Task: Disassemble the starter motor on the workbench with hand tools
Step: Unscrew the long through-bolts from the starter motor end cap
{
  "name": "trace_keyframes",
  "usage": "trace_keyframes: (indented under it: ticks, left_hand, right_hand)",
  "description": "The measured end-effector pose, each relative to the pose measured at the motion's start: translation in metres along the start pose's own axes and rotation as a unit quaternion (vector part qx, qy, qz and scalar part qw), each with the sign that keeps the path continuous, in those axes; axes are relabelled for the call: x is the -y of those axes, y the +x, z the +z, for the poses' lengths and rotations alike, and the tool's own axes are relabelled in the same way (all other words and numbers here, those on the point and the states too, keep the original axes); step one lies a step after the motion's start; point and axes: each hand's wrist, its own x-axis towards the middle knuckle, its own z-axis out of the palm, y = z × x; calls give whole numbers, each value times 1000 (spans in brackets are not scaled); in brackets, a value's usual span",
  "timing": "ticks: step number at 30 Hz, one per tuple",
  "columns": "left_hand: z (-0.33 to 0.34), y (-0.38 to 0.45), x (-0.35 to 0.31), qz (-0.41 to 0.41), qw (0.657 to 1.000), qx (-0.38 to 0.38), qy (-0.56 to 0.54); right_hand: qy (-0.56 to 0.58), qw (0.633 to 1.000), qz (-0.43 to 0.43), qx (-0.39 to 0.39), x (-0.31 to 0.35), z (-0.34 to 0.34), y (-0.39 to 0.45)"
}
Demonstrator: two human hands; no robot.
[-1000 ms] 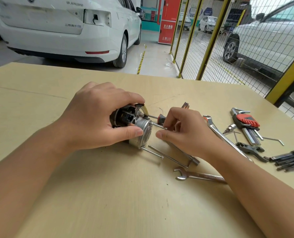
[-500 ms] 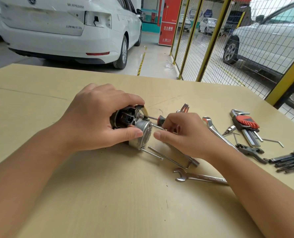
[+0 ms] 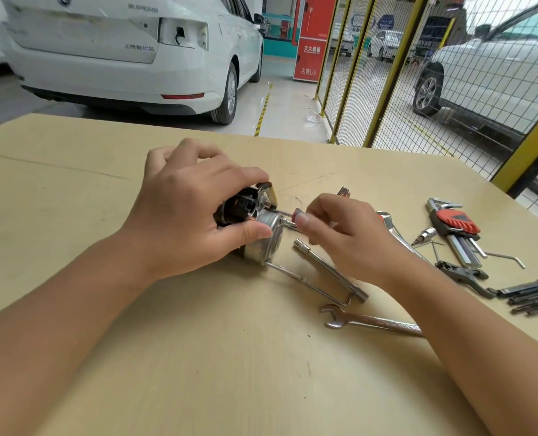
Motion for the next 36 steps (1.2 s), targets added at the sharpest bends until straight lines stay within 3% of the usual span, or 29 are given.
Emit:
trace_keyframes:
  ticks: [7, 12, 15, 22, 29, 36]
  left_hand:
    - [11, 3, -4, -39, 999, -14, 12]
    - [14, 1, -3, -41, 999, -9, 23]
    - [13, 3, -3, -52, 999, 3, 14]
    - [8, 5, 3, -34, 999, 33, -21]
    - [4, 4, 11, -19, 998, 43, -39]
    - [7, 4, 9, -31, 999, 35, -20]
  right_hand:
    - [-75, 995, 30, 62, -8, 3, 3]
    - [-79, 996, 29, -1, -9, 6, 4]
    - [-21, 998, 35, -50, -6, 6, 3]
    - [-123, 990, 63, 19, -4, 6, 4]
    - [-19, 997, 48, -56, -3, 5, 4]
    - [-84, 994, 75, 8, -7, 8, 5]
